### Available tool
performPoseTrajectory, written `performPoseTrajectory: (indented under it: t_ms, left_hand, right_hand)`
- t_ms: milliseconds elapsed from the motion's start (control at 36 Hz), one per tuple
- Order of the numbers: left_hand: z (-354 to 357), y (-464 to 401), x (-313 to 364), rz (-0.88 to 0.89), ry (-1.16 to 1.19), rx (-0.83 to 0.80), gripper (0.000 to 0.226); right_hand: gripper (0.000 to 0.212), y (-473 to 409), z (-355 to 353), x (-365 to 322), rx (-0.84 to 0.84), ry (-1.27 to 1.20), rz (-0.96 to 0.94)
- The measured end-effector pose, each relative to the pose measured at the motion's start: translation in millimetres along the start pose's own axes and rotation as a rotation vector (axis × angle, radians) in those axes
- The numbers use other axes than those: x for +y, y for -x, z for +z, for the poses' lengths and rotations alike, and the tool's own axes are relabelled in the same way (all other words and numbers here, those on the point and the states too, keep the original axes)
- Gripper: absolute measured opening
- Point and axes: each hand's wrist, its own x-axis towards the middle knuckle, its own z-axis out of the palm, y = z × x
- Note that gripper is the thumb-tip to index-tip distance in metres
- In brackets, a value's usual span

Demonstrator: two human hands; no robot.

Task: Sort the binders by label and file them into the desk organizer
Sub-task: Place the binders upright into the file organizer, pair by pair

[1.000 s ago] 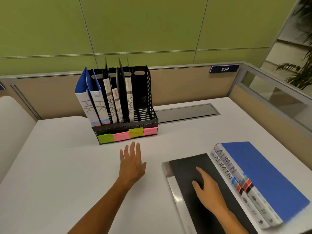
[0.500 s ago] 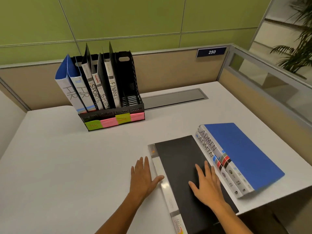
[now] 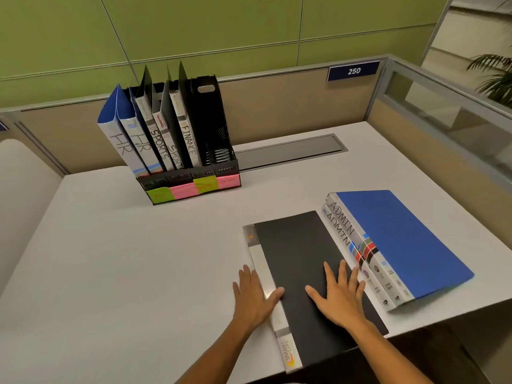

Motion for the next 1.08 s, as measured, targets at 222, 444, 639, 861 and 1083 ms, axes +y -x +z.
performPoseTrajectory:
  t_ms: [222,444,639,861,1083]
  left_hand:
    - [-11,15,18,-0.049,0.505,0.018,0.082]
    - [-37,26,20,-0.004,0.868,0.071,0.06]
    - [-81,40,28,0.126,1.038,0.096,0.069]
    - [-119,45,49,0.229,1.057,0.275,0.063]
    - [-153,43,64,0.371,0.954,0.413,0.059]
  right_hand:
    - [0.102,3,8,-5,-0.036,-0.031,-0.028]
    - [0.113,6,15,-26,-0.083,-0.136,-0.052]
    - [0.1,4,-27,-45,-0.186,-0.48,-0.108]
    - [0.101,-1,-90,-83,-0.211,-0.714,-0.213]
    - [0.115,9,-164,-150,-0.188,-0.898,-0.387]
